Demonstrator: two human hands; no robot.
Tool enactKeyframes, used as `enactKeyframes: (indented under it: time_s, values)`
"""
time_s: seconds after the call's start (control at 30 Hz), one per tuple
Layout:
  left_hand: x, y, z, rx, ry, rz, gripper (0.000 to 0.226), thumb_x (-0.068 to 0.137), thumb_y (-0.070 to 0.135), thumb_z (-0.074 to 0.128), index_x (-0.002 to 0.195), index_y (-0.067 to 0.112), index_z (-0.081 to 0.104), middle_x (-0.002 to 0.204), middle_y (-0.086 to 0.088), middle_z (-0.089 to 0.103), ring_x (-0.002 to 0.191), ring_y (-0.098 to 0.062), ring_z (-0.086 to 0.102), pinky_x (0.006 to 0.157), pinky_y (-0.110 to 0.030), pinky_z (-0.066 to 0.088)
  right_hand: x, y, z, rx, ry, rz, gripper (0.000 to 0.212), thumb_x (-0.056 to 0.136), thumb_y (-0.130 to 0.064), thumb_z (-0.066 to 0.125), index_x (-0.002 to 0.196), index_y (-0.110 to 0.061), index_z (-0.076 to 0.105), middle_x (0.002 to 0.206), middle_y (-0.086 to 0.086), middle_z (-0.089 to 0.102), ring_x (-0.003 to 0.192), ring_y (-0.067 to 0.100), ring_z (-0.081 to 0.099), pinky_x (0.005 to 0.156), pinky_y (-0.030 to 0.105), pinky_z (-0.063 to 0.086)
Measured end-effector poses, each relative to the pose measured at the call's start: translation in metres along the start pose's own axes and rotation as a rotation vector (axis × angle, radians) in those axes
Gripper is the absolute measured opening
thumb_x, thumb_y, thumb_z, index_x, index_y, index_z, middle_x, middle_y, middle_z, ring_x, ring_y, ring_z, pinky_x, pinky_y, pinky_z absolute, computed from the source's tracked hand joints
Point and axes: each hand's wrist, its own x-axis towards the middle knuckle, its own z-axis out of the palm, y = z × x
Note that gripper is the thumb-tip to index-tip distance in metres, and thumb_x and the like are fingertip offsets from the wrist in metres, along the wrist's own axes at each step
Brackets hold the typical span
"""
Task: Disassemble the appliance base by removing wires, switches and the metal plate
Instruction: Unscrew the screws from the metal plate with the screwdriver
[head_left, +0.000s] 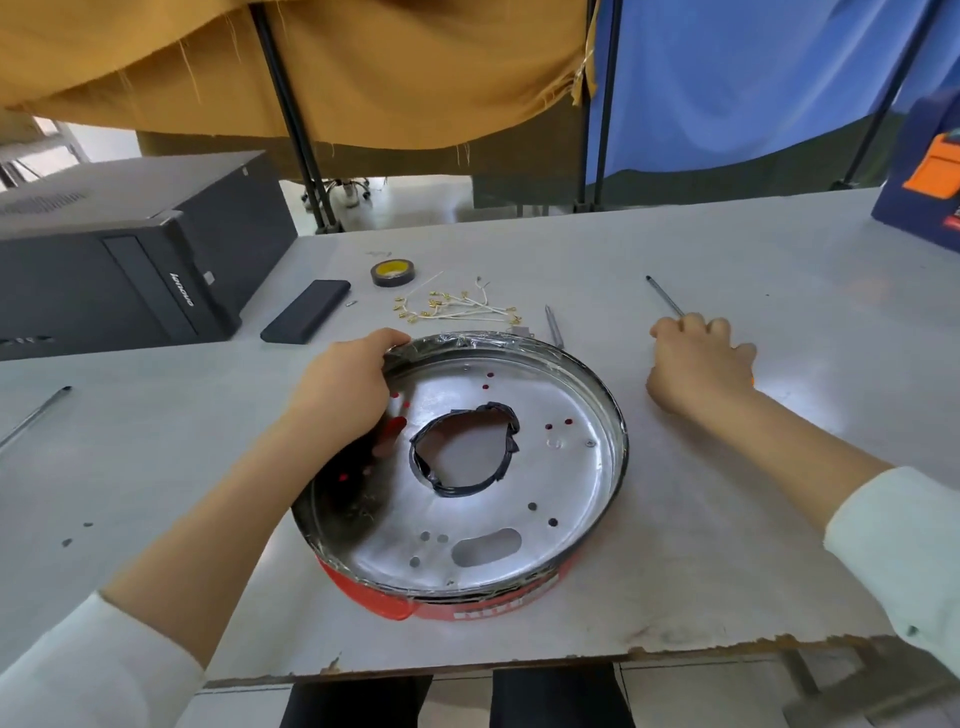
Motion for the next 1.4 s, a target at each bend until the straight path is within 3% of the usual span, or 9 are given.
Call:
enactKeyframes:
  time_s: [0.13, 0.3, 0.4, 0.53, 0.73, 0.93, 1.07, 1.27, 1.4]
  values:
    - [-0.001, 0.0, 0.001, -0.004, 0.009, -0.003, 0.051, 0.088, 0.005, 0.042, 0.129, 0.035, 0.05, 0.11, -0.008, 0.065, 0.094, -0.031, 0.058, 0.073, -0.034, 0.046, 0.005, 0.004, 0.002, 0.005, 0.169, -0.09, 0.054, 0.079, -0.001, 0.047, 0.131, -0.014, 0.044, 0.129, 0.011, 0.04, 0.116, 0.033, 0.032, 0.089, 0.041, 0.032]
    - [-0.004, 0.003, -0.002, -0.032, -0.005, -0.005, 0.051, 0.089, 0.005, 0.041, 0.13, 0.034, 0.05, 0.111, -0.009, 0.066, 0.096, -0.031, 0.058, 0.074, -0.034, 0.047, 0.008, 0.0, 0.004, 0.192, -0.048, 0.032, 0.04, 0.086, -0.006, 0.045, 0.126, -0.006, 0.041, 0.124, 0.016, 0.036, 0.111, 0.037, 0.039, 0.081, 0.041, 0.041]
    - [-0.004, 0.005, -0.004, -0.033, -0.013, -0.012, 0.051, 0.089, 0.003, 0.041, 0.129, 0.033, 0.052, 0.115, -0.008, 0.064, 0.101, -0.03, 0.058, 0.074, -0.03, 0.042, 0.008, -0.005, 0.009, 0.275, -0.01, -0.006, 0.038, 0.087, -0.002, 0.042, 0.125, -0.002, 0.04, 0.124, 0.019, 0.035, 0.108, 0.038, 0.039, 0.077, 0.04, 0.04]
    - [-0.004, 0.007, -0.013, -0.238, -0.054, -0.078, 0.042, 0.093, 0.0, 0.04, 0.122, 0.024, 0.059, 0.125, 0.001, 0.062, 0.117, -0.017, 0.053, 0.088, -0.019, 0.034, 0.01, -0.011, 0.002, 0.682, 0.164, 0.074, 0.033, 0.089, -0.009, 0.047, 0.121, -0.003, 0.048, 0.125, 0.021, 0.044, 0.109, 0.037, 0.047, 0.082, 0.034, 0.039]
    - [-0.007, 0.003, -0.027, -0.554, -0.098, -0.194, 0.03, 0.091, 0.007, 0.055, 0.111, 0.026, 0.064, 0.101, 0.007, 0.069, 0.092, -0.007, 0.062, 0.071, -0.014, 0.043, -0.001, -0.051, -0.037, 1.092, 0.337, -0.028, 0.022, 0.09, -0.013, 0.053, 0.111, -0.011, 0.052, 0.117, 0.012, 0.052, 0.094, 0.025, 0.057, 0.083, 0.036, 0.05]
    - [-0.008, -0.008, -0.041, -0.972, -0.208, -0.287, 0.038, 0.088, -0.008, 0.056, 0.12, 0.013, 0.058, 0.116, -0.004, 0.066, 0.095, -0.009, 0.065, 0.081, -0.027, 0.052, -0.022, -0.099, -0.082, 1.357, 0.351, -0.18, 0.019, 0.084, -0.018, 0.065, 0.1, -0.021, 0.056, 0.099, 0.003, 0.065, 0.087, 0.025, 0.067, 0.08, 0.038, 0.056]
    - [-0.02, -0.021, -0.043, -0.906, -0.325, -0.277, 0.038, 0.091, 0.005, 0.059, 0.128, 0.012, 0.055, 0.12, -0.004, 0.065, 0.106, -0.02, 0.063, 0.098, -0.037, 0.047, -0.028, -0.123, -0.106, 1.503, 0.404, -0.26, 0.013, 0.083, -0.022, 0.068, 0.092, -0.018, 0.058, 0.081, 0.004, 0.067, 0.067, 0.019, 0.065, 0.063, 0.028, 0.054]
    - [-0.038, -0.03, -0.036, -0.986, -0.337, -0.258, 0.025, 0.097, 0.018, 0.049, 0.113, 0.017, 0.068, 0.102, -0.007, 0.073, 0.095, -0.023, 0.069, 0.094, -0.042, 0.051, -0.031, -0.167, -0.129, 1.7, 0.399, -0.332, 0.014, 0.093, -0.029, 0.057, 0.092, -0.015, 0.054, 0.096, 0.024, 0.062, 0.09, 0.033, 0.061, 0.083, 0.04, 0.05]
    - [-0.031, -0.042, -0.04, -0.952, -0.345, -0.244, 0.024, 0.097, 0.02, 0.049, 0.111, 0.02, 0.07, 0.098, -0.004, 0.074, 0.092, -0.022, 0.07, 0.092, -0.04, 0.052, -0.034, -0.19, -0.145, 1.875, 0.444, -0.364, 0.014, 0.098, -0.03, 0.047, 0.091, -0.019, 0.048, 0.071, 0.005, 0.052, 0.062, 0.013, 0.055, 0.067, 0.034, 0.05]
